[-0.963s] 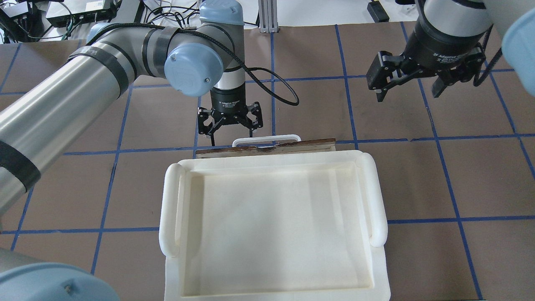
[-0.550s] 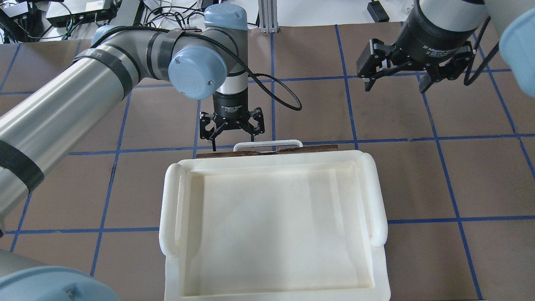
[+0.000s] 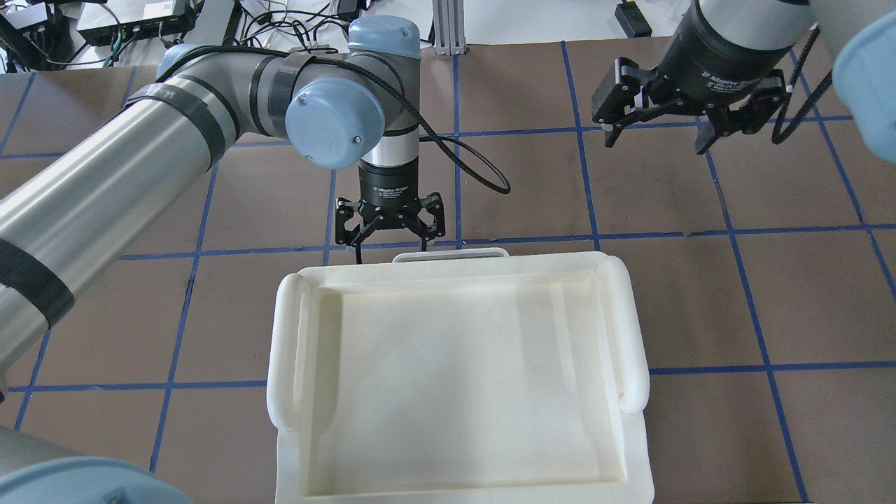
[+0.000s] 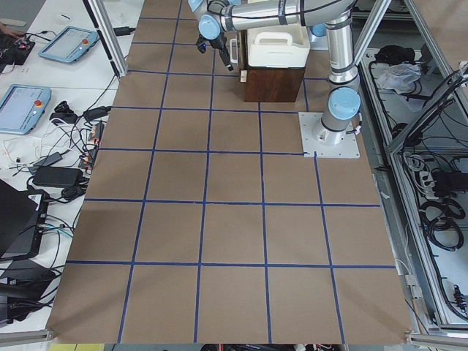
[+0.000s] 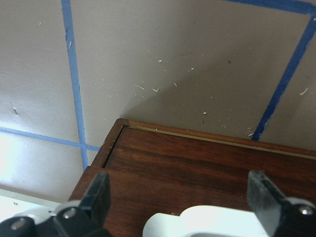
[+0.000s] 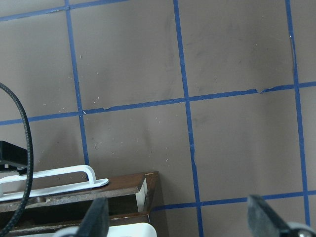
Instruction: Put scissors in drawer and close it
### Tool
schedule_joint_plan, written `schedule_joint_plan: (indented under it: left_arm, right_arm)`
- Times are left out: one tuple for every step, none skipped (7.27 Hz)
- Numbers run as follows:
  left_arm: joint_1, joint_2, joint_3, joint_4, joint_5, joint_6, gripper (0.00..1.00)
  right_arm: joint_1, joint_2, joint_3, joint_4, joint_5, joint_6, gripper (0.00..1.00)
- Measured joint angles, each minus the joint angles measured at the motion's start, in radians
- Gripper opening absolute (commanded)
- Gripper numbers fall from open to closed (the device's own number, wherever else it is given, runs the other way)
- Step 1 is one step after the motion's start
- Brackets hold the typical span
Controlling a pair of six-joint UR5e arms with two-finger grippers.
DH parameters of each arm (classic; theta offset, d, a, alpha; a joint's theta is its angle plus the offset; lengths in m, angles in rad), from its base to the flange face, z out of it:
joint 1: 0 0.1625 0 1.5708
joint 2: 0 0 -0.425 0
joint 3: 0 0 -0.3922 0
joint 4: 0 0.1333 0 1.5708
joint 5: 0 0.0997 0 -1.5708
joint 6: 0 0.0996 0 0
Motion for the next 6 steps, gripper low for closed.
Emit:
schedule_joint_plan:
  left_arm:
    - [-0.001,-0.003,-0.003,-0.011,-0.006,0.0,1.0]
    - [-0.002,-0.003,-0.012,-0.017,-0.008,0.0,1.0]
    - [-0.002,0.0,-0.023,-0.019,-0.009,0.0,1.0]
    - [-0.003,0.003,-0.028,-0.02,-0.009,-0.001,1.0]
    - [-0.003,0.004,-0.03,-0.025,-0.009,-0.001,1.0]
    - [-0.003,0.003,-0.03,-0.035,-0.01,-0.001,1.0]
  right_arm:
    - [0.0,0.025,-0.021,-0.012,-0.019,-0.004,1.0]
    - [0.0,0.055,-0.047,-0.024,-0.052,-0.008,1.0]
    - [0.0,0.079,-0.064,-0.03,-0.073,-0.009,1.0]
    - [0.0,0.091,-0.074,-0.034,-0.079,-0.01,1.0]
    - [-0.001,0.097,-0.082,-0.038,-0.078,-0.01,1.0]
    - [-0.003,0.1,-0.091,-0.041,-0.069,-0.007,1.0]
